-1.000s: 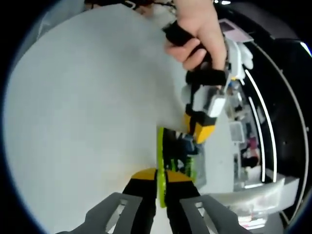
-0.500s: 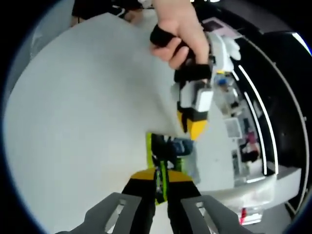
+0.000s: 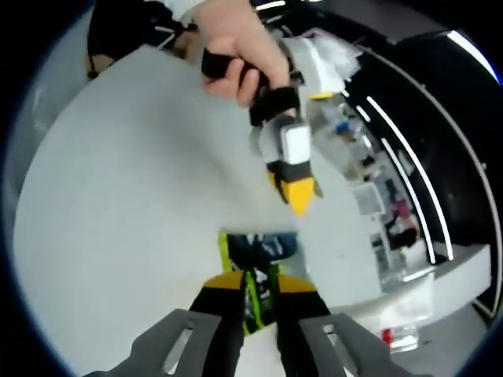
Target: Arrange the skincare products in the storage area until every visible bottle or jar stands upright without overlapping.
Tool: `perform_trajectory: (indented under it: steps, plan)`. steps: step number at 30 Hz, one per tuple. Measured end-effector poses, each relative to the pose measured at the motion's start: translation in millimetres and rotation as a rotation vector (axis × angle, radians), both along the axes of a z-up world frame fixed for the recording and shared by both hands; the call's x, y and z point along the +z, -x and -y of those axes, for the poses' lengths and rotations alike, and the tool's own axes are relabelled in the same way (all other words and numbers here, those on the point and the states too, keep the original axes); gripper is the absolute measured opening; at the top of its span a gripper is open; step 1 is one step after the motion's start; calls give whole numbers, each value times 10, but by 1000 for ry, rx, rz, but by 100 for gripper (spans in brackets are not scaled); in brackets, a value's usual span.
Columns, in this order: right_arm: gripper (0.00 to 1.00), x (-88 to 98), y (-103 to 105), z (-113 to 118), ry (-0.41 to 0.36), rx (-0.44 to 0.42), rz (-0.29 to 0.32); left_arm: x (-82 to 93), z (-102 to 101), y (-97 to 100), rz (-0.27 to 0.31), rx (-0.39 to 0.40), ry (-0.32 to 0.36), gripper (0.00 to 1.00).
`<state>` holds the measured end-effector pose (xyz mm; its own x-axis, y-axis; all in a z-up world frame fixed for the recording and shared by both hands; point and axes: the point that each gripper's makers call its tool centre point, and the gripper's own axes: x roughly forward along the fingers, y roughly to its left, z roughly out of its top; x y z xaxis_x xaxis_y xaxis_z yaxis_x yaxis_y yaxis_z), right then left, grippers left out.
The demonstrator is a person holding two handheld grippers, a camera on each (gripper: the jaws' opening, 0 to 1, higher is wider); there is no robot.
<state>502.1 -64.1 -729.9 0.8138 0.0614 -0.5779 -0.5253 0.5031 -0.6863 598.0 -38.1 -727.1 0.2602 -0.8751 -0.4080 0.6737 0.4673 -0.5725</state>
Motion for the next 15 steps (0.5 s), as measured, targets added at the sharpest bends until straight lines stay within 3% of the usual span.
perform_trajectory:
  steps: [3, 6, 11, 15]
  plan:
    - [10, 68, 19, 39, -24, -30, 12, 52, -59, 10, 90, -37, -32, 14]
    - [16, 114, 47, 75, -111, -90, 9, 110, -103, 41, 151, -65, -46, 12]
    - [21, 199, 94, 92, -89, -78, 22, 255, -151, 67, 306, -107, -64, 10]
    - [29, 313, 127, 39, -160, -88, 31, 377, -156, 157, 374, -148, -49, 0]
